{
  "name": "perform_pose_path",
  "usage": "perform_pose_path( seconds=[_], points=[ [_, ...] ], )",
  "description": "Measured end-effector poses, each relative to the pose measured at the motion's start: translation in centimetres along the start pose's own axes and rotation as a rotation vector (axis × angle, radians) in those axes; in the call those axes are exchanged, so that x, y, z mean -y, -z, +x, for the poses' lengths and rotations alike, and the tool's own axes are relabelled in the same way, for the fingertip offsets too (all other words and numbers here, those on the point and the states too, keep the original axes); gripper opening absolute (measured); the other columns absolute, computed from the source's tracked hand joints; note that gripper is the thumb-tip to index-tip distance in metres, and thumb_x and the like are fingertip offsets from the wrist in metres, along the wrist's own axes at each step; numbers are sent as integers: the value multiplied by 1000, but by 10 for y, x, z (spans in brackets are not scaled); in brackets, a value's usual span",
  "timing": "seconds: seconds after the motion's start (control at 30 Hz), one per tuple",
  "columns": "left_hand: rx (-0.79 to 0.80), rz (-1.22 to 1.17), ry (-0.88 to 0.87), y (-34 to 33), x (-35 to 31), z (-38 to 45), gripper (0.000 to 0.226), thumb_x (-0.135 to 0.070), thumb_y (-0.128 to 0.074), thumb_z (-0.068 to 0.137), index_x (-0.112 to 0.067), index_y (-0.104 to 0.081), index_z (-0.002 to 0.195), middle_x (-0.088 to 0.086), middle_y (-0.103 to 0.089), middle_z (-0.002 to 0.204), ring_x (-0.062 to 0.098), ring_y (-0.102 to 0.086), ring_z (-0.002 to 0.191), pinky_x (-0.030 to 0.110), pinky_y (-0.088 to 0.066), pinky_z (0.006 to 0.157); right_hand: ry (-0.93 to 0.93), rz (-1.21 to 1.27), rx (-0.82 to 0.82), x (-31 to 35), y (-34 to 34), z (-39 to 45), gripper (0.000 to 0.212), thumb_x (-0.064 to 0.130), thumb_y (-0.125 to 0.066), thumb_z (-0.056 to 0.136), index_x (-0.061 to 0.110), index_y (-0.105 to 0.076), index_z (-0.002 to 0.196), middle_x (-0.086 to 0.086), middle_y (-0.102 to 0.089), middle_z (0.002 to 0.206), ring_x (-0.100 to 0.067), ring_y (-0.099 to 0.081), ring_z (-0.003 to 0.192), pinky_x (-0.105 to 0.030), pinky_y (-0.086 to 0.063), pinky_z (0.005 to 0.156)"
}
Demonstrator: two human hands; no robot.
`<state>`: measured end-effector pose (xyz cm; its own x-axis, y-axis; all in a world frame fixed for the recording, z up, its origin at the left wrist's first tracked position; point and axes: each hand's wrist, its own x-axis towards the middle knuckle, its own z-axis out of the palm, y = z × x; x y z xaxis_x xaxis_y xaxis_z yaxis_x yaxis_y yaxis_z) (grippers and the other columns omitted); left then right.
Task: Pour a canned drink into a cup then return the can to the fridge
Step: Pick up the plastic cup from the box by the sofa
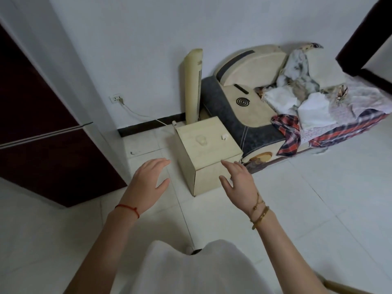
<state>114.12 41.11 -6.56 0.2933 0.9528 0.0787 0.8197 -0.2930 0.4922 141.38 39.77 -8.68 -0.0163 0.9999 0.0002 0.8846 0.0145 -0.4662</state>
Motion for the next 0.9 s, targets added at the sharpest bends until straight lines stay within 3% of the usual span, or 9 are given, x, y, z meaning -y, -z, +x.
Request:
perform_pose_path(
  seconds=[0.1, 0.33, 0.5, 0.73, 0.9],
  points=[
    [23, -5, -12, 2, 11, 48, 49, -23, -59, 93, -19, -47, 141, -5, -48, 142, 11, -38, 135, 23, -25, 112, -19, 1, 4, -3, -2, 39, 51, 30, -49, 96, 16, -41, 144, -4, -54, 138, -29, -36, 137, -46, -33, 111],
    [117, -11, -107, -7, 49, 168, 51, -27, -57, 93, -21, -44, 142, -5, -47, 143, 13, -39, 135, 34, -31, 115, -153, 16, -19, -11, -22, 122, 50, 29, -50, 96, 15, -42, 143, -7, -59, 127, -30, -43, 130, -45, -34, 111],
    [179, -18, -211, -9, 86, 264, 52, -27, -60, 92, -21, -45, 141, -4, -49, 141, 16, -43, 132, 37, -36, 113, -287, 45, -48, -5, -42, 187, 50, 30, -48, 97, 17, -40, 145, -3, -54, 135, -26, -39, 134, -42, -33, 112],
    [357, 35, -424, 0, 131, 404, 54, -30, -58, 93, -23, -41, 144, -6, -45, 144, 10, -40, 133, 31, -32, 115, -503, 81, -174, 20, -54, 278, 47, 27, -49, 97, 14, -43, 142, -5, -56, 133, -27, -43, 130, -41, -35, 110],
    [445, 51, -539, -7, 152, 478, 55, -32, -58, 93, -26, -39, 144, -8, -45, 144, 9, -40, 132, 24, -30, 107, -631, 116, -269, 31, -63, 326, 45, 24, -51, 96, 11, -47, 139, -7, -56, 135, -26, -46, 128, -36, -33, 108]
  ],
)
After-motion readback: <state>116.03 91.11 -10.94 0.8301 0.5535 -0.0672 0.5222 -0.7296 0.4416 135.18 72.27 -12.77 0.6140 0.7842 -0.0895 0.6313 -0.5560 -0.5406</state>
